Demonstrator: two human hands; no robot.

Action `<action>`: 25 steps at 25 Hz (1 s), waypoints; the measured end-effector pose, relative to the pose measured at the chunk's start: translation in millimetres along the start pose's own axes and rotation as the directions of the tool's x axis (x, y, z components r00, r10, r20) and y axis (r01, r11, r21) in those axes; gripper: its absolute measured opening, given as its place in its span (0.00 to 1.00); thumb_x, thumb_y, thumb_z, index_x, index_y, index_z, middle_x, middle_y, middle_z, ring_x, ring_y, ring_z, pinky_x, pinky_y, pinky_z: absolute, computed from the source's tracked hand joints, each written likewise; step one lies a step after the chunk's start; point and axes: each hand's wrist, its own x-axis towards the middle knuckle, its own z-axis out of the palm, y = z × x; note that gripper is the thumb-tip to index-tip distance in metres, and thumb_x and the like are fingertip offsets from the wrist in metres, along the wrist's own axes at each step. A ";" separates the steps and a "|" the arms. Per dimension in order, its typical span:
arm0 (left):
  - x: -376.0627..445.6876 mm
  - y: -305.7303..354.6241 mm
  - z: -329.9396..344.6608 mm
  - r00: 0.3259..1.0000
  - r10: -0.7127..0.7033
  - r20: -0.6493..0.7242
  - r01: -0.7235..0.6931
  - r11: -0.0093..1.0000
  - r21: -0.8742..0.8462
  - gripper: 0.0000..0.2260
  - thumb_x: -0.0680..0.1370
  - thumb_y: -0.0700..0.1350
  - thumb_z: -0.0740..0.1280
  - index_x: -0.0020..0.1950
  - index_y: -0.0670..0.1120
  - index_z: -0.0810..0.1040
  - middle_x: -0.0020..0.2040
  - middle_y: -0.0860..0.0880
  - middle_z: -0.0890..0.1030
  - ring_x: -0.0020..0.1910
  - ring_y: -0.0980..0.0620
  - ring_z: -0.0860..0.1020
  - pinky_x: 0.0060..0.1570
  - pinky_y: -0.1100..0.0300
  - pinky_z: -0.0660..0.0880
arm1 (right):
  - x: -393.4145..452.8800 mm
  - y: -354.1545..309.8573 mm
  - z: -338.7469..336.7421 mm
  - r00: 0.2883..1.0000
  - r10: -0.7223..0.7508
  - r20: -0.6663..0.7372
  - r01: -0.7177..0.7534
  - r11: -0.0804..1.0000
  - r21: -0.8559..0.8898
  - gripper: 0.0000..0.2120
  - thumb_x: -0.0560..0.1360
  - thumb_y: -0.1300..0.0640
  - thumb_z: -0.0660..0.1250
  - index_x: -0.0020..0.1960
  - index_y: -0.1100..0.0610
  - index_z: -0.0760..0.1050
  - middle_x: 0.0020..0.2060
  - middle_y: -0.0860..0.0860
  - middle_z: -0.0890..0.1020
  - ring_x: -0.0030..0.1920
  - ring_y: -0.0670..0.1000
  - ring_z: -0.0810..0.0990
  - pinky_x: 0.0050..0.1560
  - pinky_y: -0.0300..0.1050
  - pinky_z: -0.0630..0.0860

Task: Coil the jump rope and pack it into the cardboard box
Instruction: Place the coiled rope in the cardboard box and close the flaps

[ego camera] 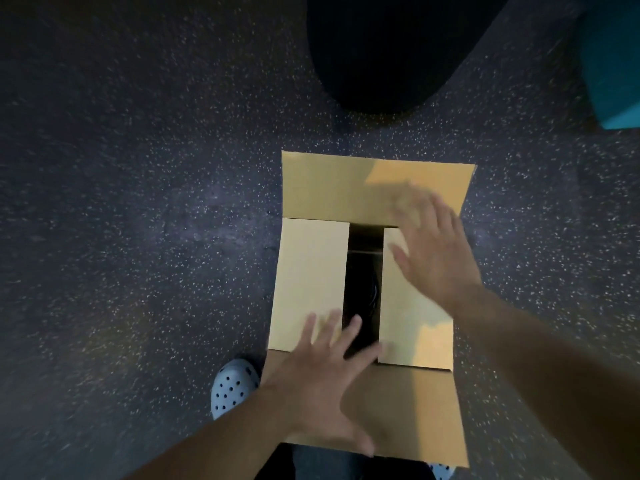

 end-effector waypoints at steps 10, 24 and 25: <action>-12.4 12.7 -3.0 0.924 0.212 -0.320 -0.055 0.898 0.436 0.29 0.74 0.54 0.70 0.74 0.47 0.72 0.74 0.43 0.73 0.76 0.38 0.65 0.75 0.35 0.46 | 32.1 -24.7 -44.6 0.994 0.088 0.060 -0.086 0.996 -0.036 0.34 0.77 0.38 0.62 0.77 0.55 0.61 0.64 0.64 0.74 0.64 0.67 0.73 0.74 0.66 0.61; 67.6 -51.2 -33.9 0.909 -0.099 -0.404 0.198 0.957 0.212 0.21 0.83 0.49 0.62 0.76 0.58 0.64 0.79 0.47 0.63 0.77 0.41 0.60 0.71 0.39 0.63 | -60.7 -23.0 47.0 0.944 -0.137 0.300 0.137 0.990 0.023 0.30 0.83 0.43 0.56 0.82 0.48 0.54 0.81 0.62 0.58 0.80 0.67 0.59 0.78 0.65 0.59; 70.9 -56.1 -26.0 0.903 -0.091 -0.420 0.208 0.948 0.242 0.21 0.83 0.51 0.61 0.77 0.57 0.65 0.79 0.48 0.64 0.77 0.41 0.61 0.72 0.39 0.62 | -58.9 -21.2 55.2 0.948 -0.142 0.286 0.144 0.989 0.014 0.30 0.82 0.43 0.57 0.81 0.48 0.56 0.80 0.63 0.60 0.78 0.67 0.62 0.76 0.65 0.62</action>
